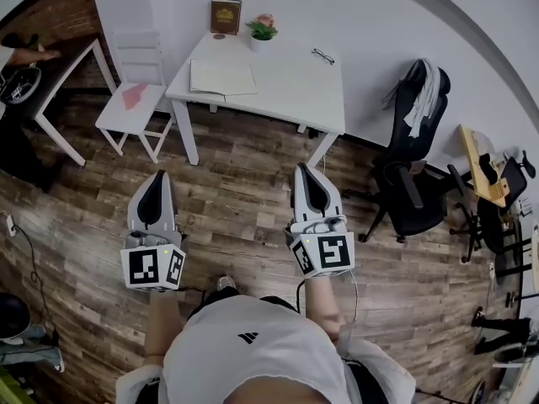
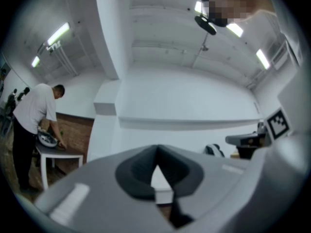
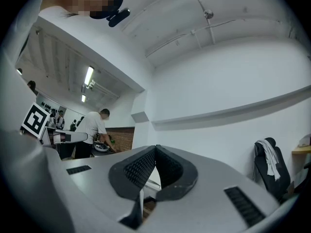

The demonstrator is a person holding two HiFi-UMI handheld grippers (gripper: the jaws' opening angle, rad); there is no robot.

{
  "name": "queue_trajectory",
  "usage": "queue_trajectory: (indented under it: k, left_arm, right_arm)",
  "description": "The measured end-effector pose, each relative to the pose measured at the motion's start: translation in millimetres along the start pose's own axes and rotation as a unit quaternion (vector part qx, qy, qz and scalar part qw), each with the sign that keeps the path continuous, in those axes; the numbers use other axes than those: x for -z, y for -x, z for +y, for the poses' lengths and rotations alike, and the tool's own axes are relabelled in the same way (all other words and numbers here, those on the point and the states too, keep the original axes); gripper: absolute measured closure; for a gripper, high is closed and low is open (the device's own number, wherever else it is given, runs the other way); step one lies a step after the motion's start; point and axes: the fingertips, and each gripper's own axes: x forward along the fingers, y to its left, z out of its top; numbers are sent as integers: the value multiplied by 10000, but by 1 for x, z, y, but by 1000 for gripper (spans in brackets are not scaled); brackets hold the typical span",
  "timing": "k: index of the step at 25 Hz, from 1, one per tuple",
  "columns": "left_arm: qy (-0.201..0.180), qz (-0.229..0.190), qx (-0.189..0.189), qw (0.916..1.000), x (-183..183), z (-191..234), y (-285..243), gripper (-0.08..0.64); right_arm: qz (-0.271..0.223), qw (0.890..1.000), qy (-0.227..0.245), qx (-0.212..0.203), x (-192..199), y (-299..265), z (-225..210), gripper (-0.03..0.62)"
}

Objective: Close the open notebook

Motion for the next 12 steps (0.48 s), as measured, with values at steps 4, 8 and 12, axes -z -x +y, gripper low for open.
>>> queue_trajectory:
  k: [4, 8, 12]
  left_arm:
    - [47, 19, 12, 10000, 5, 22, -7, 551]
    - [140, 35, -22, 9999, 11, 37, -14, 551]
    - [192, 66, -6, 9998, 18, 46, -24, 551]
  right_arm:
    - [29, 10000, 18, 23, 5, -16, 13, 595]
    - [120, 9999, 59, 64, 10, -27, 16, 595]
    - [185, 9997, 105, 93, 15, -37, 14, 595]
